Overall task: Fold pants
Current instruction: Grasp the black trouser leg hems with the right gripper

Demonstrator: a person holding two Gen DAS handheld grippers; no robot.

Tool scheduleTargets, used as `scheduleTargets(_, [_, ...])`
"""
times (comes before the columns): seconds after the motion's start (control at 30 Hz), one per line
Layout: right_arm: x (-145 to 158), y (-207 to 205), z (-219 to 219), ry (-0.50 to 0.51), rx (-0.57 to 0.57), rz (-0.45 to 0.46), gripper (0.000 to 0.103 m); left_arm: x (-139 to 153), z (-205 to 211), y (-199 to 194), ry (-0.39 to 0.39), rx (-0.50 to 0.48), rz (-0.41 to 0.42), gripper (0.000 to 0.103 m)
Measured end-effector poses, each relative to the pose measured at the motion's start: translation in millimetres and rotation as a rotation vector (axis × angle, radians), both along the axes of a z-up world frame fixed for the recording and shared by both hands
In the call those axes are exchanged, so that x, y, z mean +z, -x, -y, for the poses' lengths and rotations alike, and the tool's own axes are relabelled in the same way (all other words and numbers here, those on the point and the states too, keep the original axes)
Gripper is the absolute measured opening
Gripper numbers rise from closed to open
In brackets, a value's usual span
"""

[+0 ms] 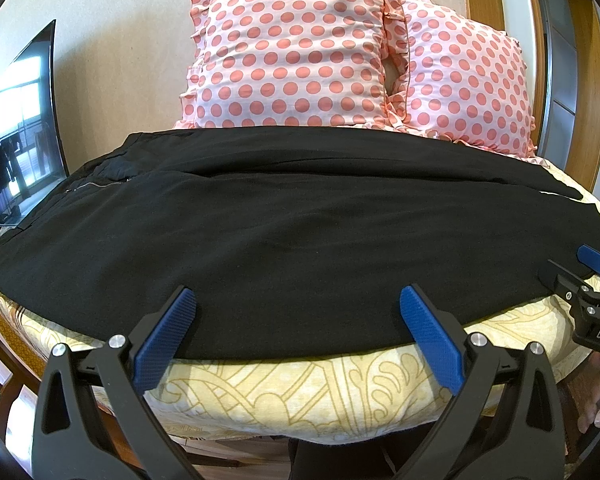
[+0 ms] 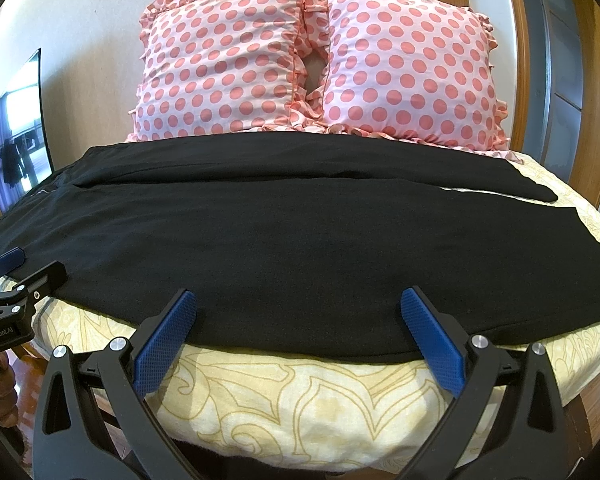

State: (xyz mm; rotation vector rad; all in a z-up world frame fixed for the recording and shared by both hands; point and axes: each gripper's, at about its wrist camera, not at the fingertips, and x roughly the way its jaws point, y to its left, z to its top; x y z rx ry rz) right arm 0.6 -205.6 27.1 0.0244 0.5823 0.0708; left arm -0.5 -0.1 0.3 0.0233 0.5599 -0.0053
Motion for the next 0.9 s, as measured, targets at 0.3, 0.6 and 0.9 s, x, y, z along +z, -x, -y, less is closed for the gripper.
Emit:
scheduleTargets(0.3, [35.4, -18.2, 26.7, -0.045, -0.012, 0.005, 0.102, 11.5, -4.0, -3.3, 0.018, -0.036, -0.01, 0.101])
scheduleTargets(0.6, [89.9, -169.5, 157.8, 0.054, -0.389, -0.064, 0.102, 40.5, 1.5, -19.6, 0.037, -0.094, 0.035, 0.101])
scheduleTargets(0.9, [34.1, -308.7, 299.5, -0.209, -0.762, -0.346, 0.046, 44.2, 12.3, -44.3, 0.036, -0.172, 0.01, 0.101])
